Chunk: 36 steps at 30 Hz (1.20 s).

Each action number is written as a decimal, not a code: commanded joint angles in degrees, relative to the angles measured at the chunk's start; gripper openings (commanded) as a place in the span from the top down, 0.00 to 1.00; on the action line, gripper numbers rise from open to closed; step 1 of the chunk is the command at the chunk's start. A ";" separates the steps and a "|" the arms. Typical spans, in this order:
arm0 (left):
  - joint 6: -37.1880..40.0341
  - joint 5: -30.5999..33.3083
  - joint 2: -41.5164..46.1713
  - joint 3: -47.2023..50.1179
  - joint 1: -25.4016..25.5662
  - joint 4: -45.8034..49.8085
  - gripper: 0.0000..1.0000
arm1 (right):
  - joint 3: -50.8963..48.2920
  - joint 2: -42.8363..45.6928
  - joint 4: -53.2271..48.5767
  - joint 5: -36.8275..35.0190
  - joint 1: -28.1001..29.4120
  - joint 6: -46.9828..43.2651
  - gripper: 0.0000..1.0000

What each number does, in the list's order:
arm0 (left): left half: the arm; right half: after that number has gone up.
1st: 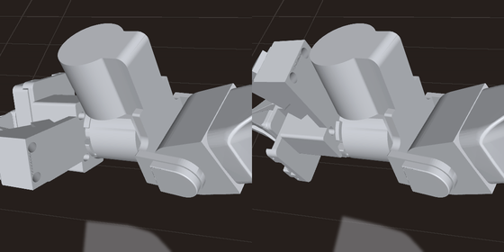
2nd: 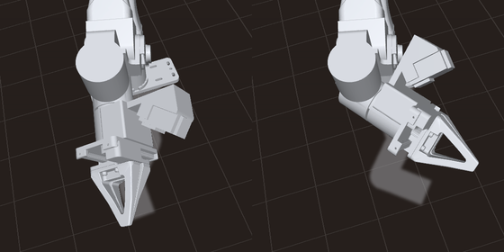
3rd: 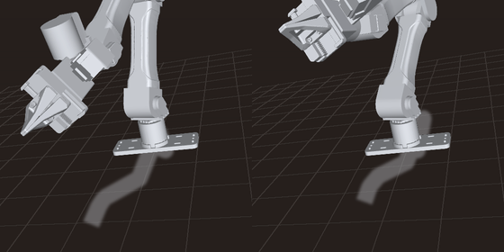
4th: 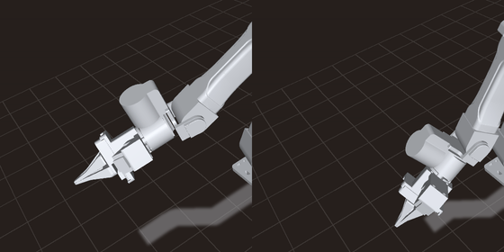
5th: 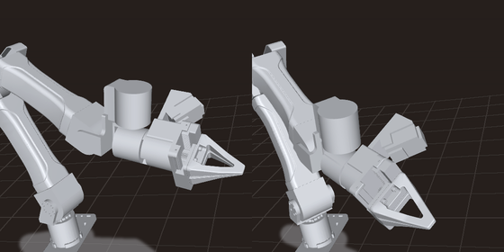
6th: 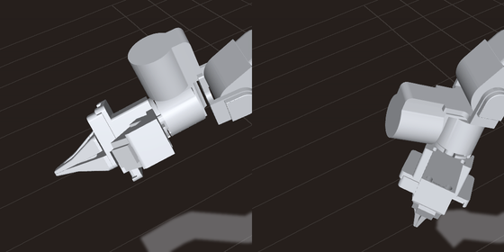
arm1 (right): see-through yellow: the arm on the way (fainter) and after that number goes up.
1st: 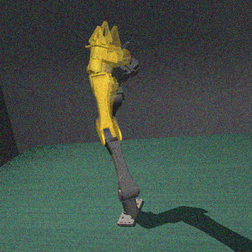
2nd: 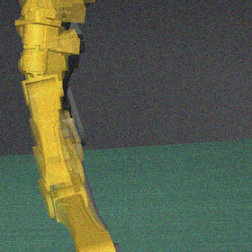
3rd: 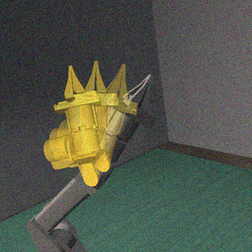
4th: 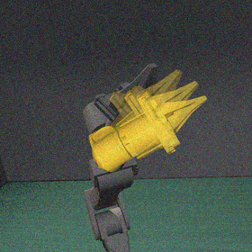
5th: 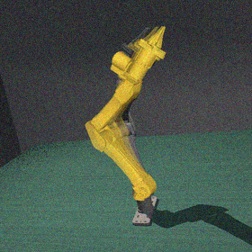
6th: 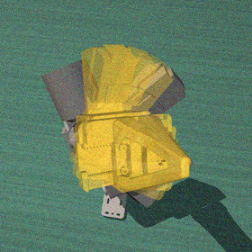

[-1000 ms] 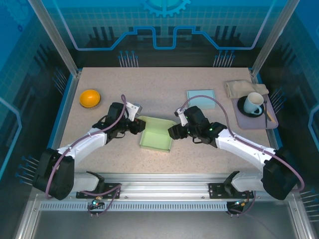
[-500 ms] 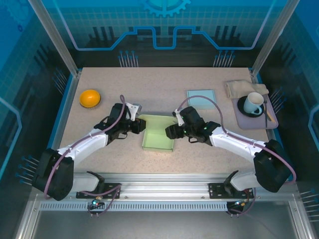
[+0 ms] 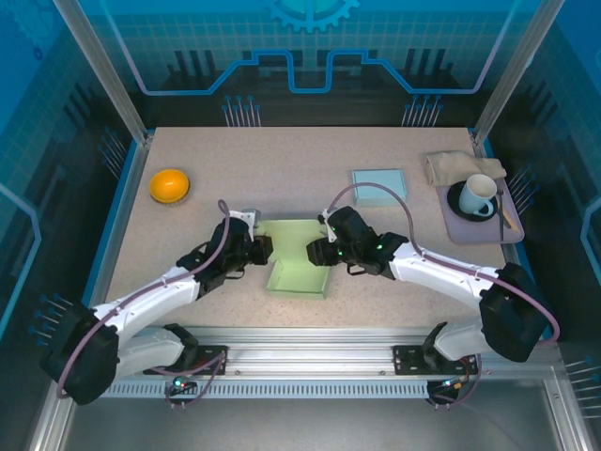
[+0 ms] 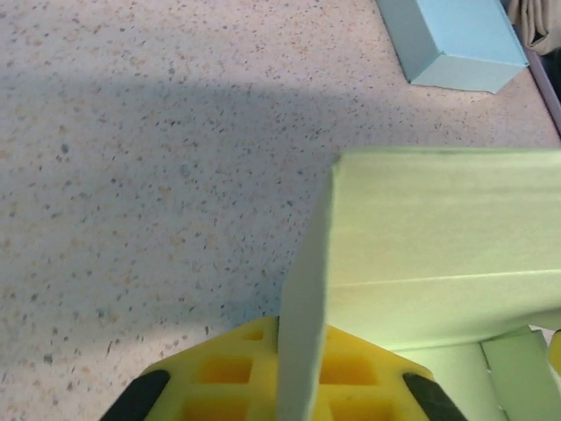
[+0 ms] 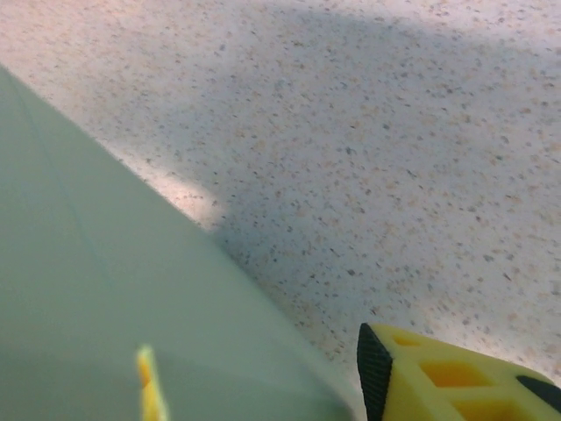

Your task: Fold the paper box

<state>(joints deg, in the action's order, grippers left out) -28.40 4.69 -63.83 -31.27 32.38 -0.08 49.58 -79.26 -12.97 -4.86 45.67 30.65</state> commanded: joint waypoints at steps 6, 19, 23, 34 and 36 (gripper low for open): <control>6.88 18.03 2.65 -0.34 7.58 2.15 0.97 | 6.18 0.25 -10.59 -7.81 0.73 -4.35 0.42; 15.13 15.34 2.54 -0.99 8.93 1.77 0.97 | 9.34 1.53 -13.99 4.80 -4.48 -28.36 0.44; 14.40 15.92 3.01 -0.90 8.95 1.78 0.96 | 9.31 0.88 -14.13 5.35 -5.51 -27.45 0.49; 13.91 16.50 3.31 -1.55 8.99 0.91 0.96 | 6.50 -1.26 -10.79 6.06 -5.54 -20.38 0.58; 13.36 16.84 3.28 -1.52 8.99 0.87 0.96 | 6.23 -1.24 -10.15 6.44 -5.50 -18.35 0.68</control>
<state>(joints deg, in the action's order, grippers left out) -14.85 20.10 -61.76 -30.98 40.84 1.67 56.53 -80.07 -24.82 -0.34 40.56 9.02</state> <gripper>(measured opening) 0.058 0.352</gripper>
